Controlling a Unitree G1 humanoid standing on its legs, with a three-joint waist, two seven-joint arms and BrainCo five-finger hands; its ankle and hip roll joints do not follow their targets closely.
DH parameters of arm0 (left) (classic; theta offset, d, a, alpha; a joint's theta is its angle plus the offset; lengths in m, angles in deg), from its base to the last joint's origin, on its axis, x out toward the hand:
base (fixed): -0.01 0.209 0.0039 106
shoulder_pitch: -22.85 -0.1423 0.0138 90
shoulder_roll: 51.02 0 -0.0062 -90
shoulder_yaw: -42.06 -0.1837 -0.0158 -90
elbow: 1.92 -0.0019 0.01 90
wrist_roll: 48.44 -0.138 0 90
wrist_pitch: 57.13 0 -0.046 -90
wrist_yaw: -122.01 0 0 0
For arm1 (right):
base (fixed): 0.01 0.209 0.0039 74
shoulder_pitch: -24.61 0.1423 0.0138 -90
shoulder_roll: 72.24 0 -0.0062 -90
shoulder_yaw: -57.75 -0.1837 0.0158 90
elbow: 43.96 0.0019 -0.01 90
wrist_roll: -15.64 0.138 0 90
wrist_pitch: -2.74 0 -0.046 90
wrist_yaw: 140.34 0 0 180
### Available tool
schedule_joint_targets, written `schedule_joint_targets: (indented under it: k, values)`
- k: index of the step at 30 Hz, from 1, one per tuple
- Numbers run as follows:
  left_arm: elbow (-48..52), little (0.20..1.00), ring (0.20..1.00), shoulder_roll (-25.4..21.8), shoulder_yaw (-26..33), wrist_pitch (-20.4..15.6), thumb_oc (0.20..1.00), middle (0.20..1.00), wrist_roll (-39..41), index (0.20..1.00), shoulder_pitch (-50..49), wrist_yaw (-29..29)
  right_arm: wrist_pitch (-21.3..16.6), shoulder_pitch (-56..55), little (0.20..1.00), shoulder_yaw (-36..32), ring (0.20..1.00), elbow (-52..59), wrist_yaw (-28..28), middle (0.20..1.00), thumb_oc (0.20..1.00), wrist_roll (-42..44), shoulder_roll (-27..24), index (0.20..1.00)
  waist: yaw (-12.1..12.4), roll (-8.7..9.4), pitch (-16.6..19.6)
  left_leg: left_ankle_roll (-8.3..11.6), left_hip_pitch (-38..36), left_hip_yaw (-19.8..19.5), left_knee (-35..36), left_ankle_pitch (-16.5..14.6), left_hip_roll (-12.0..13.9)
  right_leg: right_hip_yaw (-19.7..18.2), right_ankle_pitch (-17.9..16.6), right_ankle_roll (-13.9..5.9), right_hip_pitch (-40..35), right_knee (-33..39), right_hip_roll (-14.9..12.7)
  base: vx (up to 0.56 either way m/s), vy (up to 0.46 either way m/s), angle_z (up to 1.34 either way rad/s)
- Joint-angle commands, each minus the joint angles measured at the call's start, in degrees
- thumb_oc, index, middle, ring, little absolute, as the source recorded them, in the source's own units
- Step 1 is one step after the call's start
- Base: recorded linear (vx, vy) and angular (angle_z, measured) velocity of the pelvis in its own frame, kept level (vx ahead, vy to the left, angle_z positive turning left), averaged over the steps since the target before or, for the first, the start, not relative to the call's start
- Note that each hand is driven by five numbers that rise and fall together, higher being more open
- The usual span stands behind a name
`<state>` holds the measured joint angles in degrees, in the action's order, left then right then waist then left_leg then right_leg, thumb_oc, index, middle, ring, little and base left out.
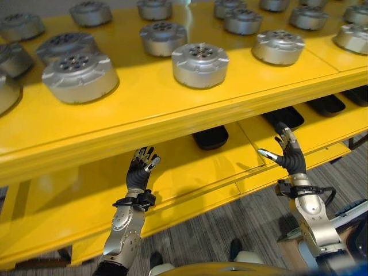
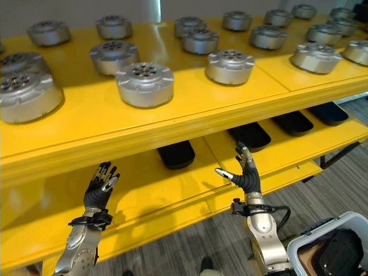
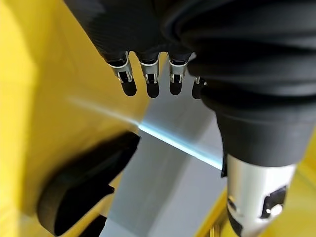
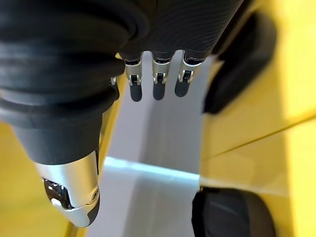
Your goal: Move parts from the plastic box to the shelf.
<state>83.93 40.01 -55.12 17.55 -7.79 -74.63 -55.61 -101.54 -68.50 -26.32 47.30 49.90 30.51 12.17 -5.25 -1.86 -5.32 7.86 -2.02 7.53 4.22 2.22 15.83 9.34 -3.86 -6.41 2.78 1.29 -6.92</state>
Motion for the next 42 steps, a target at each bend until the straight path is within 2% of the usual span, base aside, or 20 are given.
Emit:
schedule_joint_targets:
  k: [1,5,10,13,14,15,16,17,18,19,20,23,24,29,30,37,38,39,41,42]
  values:
    - [0.9,1.000,1.000,-1.7,1.0,-3.0,1.000,1.000,-2.6,1.000,2.7,-1.3,-4.8,2.6,1.000,-3.4,1.000,5.2,-0.1,1.000,1.000,1.9,0.6,1.000,-0.1,1.64,-0.1,0.89,3.4,-2.5,0.6,3.2,1.8,-0.5,6.5,-1.44,-0.3,-6.1,-1.4,0.03,-0.061,-0.09]
    - [0.5,1.000,1.000,-1.2,0.3,-3.1,1.000,1.000,-2.4,1.000,3.2,-1.9,-5.2,0.6,1.000,-4.0,1.000,5.5,-1.1,1.000,1.000,2.7,-0.3,1.000,-1.0,0.66,-1.4,1.57,4.0,-2.2,-0.7,4.3,3.3,-0.8,7.9,-0.18,0.6,-8.3,-0.1,-0.02,-0.104,-0.09]
    - [1.2,1.000,1.000,-0.4,-0.4,-3.6,1.000,1.000,-2.0,1.000,3.0,-2.3,-5.7,-1.6,1.000,-4.5,1.000,6.6,-1.9,1.000,1.000,2.8,-2.0,1.000,-1.9,-0.47,-3.1,2.76,5.7,-2.5,-0.9,8.0,5.8,-0.3,9.8,2.21,2.3,-10.7,2.9,-0.04,-0.157,0.03]
    - [1.0,1.000,1.000,0.1,-0.9,-3.6,1.000,1.000,-2.1,1.000,3.6,-2.4,-5.9,-1.2,1.000,-4.7,1.000,6.9,-1.1,1.000,1.000,1.0,-2.9,1.000,-2.0,-0.41,-4.3,2.43,7.3,-1.9,-2.5,11.3,5.7,0.5,9.0,3.03,1.6,-8.5,3.3,-0.07,-0.145,0.06]
    - [1.2,1.000,1.000,0.1,-1.0,-3.5,1.000,1.000,-2.0,1.000,3.4,-2.5,-6.1,-1.3,1.000,-5.0,1.000,7.2,-1.0,1.000,1.000,1.0,-3.1,1.000,-2.1,-0.11,-4.5,1.71,7.8,-0.5,-3.8,10.3,4.8,0.8,8.5,3.09,1.1,-7.0,3.0,-0.04,-0.101,0.13]
    - [1.4,1.000,1.000,0.1,-1.0,-3.4,1.000,1.000,-1.8,1.000,3.0,-2.6,-6.0,-1.3,1.000,-5.0,1.000,7.2,-1.1,1.000,1.000,1.1,-3.1,1.000,-1.9,0.21,-4.7,1.14,7.8,-0.7,-4.5,8.9,3.3,0.4,8.1,2.88,0.7,-5.9,2.9,-0.02,-0.077,0.19]
    - [1.6,1.000,1.000,0.1,-1.2,-3.6,1.000,1.000,-1.9,1.000,2.8,-2.5,-5.9,-0.8,1.000,-4.5,1.000,7.0,-1.1,1.000,1.000,0.6,-3.3,1.000,-1.1,0.59,-5.1,0.26,8.3,-3.0,-5.6,6.8,0.1,-0.2,7.2,2.53,0.6,-4.9,2.6,-0.03,-0.066,0.17]
    - [1.8,1.000,1.000,0.2,-0.9,-3.5,1.000,1.000,-2.3,1.000,2.5,-2.5,-5.6,0.6,1.000,-3.9,1.000,6.6,-1.3,1.000,1.000,-0.4,-3.6,1.000,0.1,1.49,-5.1,-1.80,9.8,-8.0,-7.1,2.2,-6.5,-1.6,5.5,2.27,0.5,-2.7,2.3,-0.03,-0.046,-0.09]
    - [1.8,1.000,1.000,0.2,-0.9,-3.5,1.000,1.000,-2.3,1.000,2.5,-2.5,-5.6,0.6,1.000,-3.9,1.000,6.5,-1.3,1.000,1.000,-0.4,-3.6,1.000,0.1,1.53,-5.0,-1.86,10.0,-8.0,-7.2,2.2,-6.5,-1.6,5.4,2.23,0.6,-2.6,2.2,-0.01,-0.039,-0.56]
    - [2.2,1.000,1.000,0.4,-0.4,-3.4,1.000,1.000,-2.7,1.000,1.8,-2.5,-5.5,1.9,1.000,-2.9,1.000,5.8,-2.1,1.000,1.000,0.1,-3.3,1.000,1.8,2.16,-4.9,-3.60,10.7,-13.4,-7.1,-0.3,-12.5,-3.4,4.1,2.42,0.8,-1.6,2.8,0.01,0.001,-0.76]
    - [2.1,1.000,1.000,0.5,-0.2,-3.4,1.000,1.000,-3.1,1.000,1.7,-2.4,-5.4,2.6,1.000,-2.2,1.000,5.1,-2.4,1.000,1.000,0.2,-3.0,1.000,2.7,2.54,-5.0,-5.16,11.2,-16.6,-7.8,-2.0,-16.7,-4.5,3.9,2.41,0.9,-1.6,3.1,0.01,-0.006,-0.95]
    - [2.7,1.000,1.000,0.2,0.3,-3.5,1.000,1.000,-3.9,1.000,2.3,-2.5,-5.3,4.7,1.000,-0.6,1.000,3.9,-3.3,1.000,1.000,0.7,-1.8,1.000,4.2,3.13,-5.2,-7.04,13.3,-24.1,-9.0,-1.5,-23.3,-7.6,3.3,2.64,2.5,-1.8,4.8,-0.03,0.028,-1.41]
    - [3.0,1.000,1.000,0.2,0.1,-3.6,1.000,1.000,-3.6,1.000,2.3,-2.6,-5.4,5.6,1.000,0.1,1.000,3.9,-3.3,1.000,1.000,0.8,-1.3,1.000,4.6,3.27,-5.4,-7.72,13.7,-25.8,-9.3,-1.7,-24.4,-9.0,3.5,2.60,3.3,-2.3,5.3,-0.04,0.068,-0.52]
    - [3.2,1.000,1.000,-0.1,0.0,-4.0,1.000,1.000,-2.7,1.000,2.8,-2.9,-4.8,5.2,1.000,1.2,1.000,4.1,-4.7,1.000,1.000,2.9,0.5,1.000,3.9,3.42,-4.4,-8.17,11.4,-21.5,-5.2,-0.6,-22.0,-11.1,3.0,2.36,3.7,-1.5,5.8,0.01,0.139,-0.61]
    - [2.8,1.000,1.000,-0.3,0.2,-4.0,1.000,1.000,-2.9,1.000,2.7,-2.5,-4.4,5.7,1.000,2.1,1.000,3.8,-4.9,1.000,1.000,2.9,0.8,1.000,4.2,3.88,-4.3,-8.93,10.4,-19.9,-4.5,-0.9,-21.6,-12.1,2.9,2.00,3.8,-1.8,5.6,0.01,0.149,-0.67]
    - [2.2,1.000,1.000,-1.1,0.3,-4.2,1.000,1.000,-3.0,1.000,3.5,-1.1,-3.1,7.0,1.000,5.3,1.000,4.1,-5.4,1.000,1.000,3.5,1.9,1.000,3.0,4.65,-6.6,-11.18,8.4,-14.7,-5.0,-2.2,-21.5,-15.6,3.2,0.25,7.4,-9.7,6.3,-0.02,0.150,-0.44]
    - [2.3,1.000,1.000,-1.3,0.4,-4.2,1.000,1.000,-3.1,1.000,3.7,-0.8,-3.0,7.1,1.000,5.7,1.000,4.2,-5.5,1.000,1.000,3.5,2.1,1.000,3.1,4.56,-7.3,-11.47,8.3,-13.8,-5.2,-2.4,-21.2,-14.8,3.5,-0.24,8.7,-12.2,6.3,-0.06,0.129,-0.65]
    - [2.3,1.000,1.000,-1.7,0.4,-4.2,1.000,1.000,-3.4,1.000,4.0,-0.3,-2.7,7.5,1.000,6.2,1.000,4.2,-5.4,1.000,1.000,3.2,2.5,1.000,3.9,4.42,-8.2,-11.62,7.8,-12.0,-5.5,-3.0,-20.6,-10.2,4.2,-0.88,10.2,-15.9,4.7,-0.06,0.110,-0.98]
    - [2.9,1.000,1.000,-2.5,1.2,-3.8,1.000,1.000,-3.8,1.000,4.1,0.8,-2.3,8.2,1.000,7.5,1.000,4.1,-4.9,1.000,1.000,2.5,3.5,1.000,5.5,3.46,-8.9,-11.14,7.2,-9.2,-5.3,-3.3,-18.6,2.6,5.1,-0.35,8.8,-16.9,-2.6,-0.04,0.046,-1.48]
    - [3.0,1.000,1.000,-2.7,1.6,-3.6,1.000,1.000,-3.3,1.000,4.0,0.8,-2.2,8.2,1.000,7.8,1.000,4.1,-5.0,1.000,1.000,2.7,3.7,1.000,5.8,3.10,-8.7,-10.93,6.9,-8.0,-5.1,-3.3,-17.8,5.1,5.0,0.18,7.6,-16.9,-4.9,0.01,0.013,-1.30]
